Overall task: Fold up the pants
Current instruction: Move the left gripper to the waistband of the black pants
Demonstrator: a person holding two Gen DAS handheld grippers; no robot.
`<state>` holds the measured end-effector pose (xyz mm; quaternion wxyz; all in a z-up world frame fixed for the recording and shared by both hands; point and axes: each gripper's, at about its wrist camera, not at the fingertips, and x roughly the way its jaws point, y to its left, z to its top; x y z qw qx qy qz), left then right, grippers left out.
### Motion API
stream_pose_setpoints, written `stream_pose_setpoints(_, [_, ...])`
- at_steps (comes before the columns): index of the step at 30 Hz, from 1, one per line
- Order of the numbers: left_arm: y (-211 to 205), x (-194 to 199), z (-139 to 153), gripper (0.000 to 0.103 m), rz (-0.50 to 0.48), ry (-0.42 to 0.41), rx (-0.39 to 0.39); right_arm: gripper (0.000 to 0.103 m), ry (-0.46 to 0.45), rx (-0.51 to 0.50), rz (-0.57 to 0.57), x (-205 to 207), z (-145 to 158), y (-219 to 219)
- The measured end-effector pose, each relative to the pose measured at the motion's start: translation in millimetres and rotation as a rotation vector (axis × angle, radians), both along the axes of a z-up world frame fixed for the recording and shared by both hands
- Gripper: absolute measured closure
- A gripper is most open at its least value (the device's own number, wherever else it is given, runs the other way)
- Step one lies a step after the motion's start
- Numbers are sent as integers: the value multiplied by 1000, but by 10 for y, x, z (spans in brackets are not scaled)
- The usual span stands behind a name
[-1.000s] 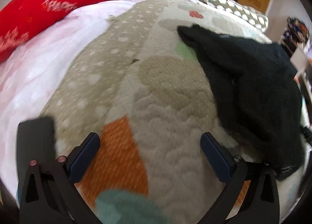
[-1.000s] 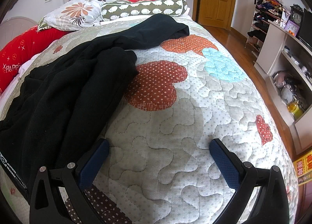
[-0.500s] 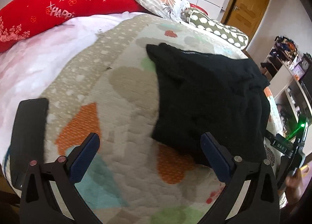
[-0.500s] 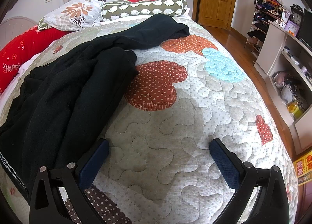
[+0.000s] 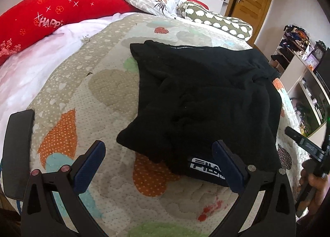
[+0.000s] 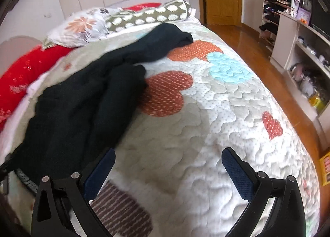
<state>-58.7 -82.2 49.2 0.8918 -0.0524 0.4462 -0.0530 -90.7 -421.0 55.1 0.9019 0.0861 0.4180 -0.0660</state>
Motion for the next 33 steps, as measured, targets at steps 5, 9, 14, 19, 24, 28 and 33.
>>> stream_pose_setpoints(5, [-53, 42, -43, 0, -4, 9, -10, 0, -20, 18, 45, -87, 106, 101])
stream_pose_setpoints(9, [-99, 63, -56, 0, -14, 12, -6, 0, -32, 34, 55, -65, 133, 138])
stream_pose_setpoints(14, [-108, 100, -68, 0, -17, 14, 2, 0, -18, 17, 71, -3, 115, 206])
stream_pose_setpoints(19, [-113, 120, -70, 0, -17, 13, 10, 0, -17, 8, 76, 16, 112, 226])
stream_pose_setpoints(24, [-114, 131, -65, 0, -17, 12, 15, 0, -23, 3, 84, 40, 131, 249])
stream_pose_setpoints(28, [-117, 138, -58, 0, -16, 10, 19, 0, -20, -3, 91, 53, 128, 269])
stream_pose_setpoints(33, [-114, 157, -67, 0, -14, 16, 14, 0, -13, -2, 91, 88, 100, 263])
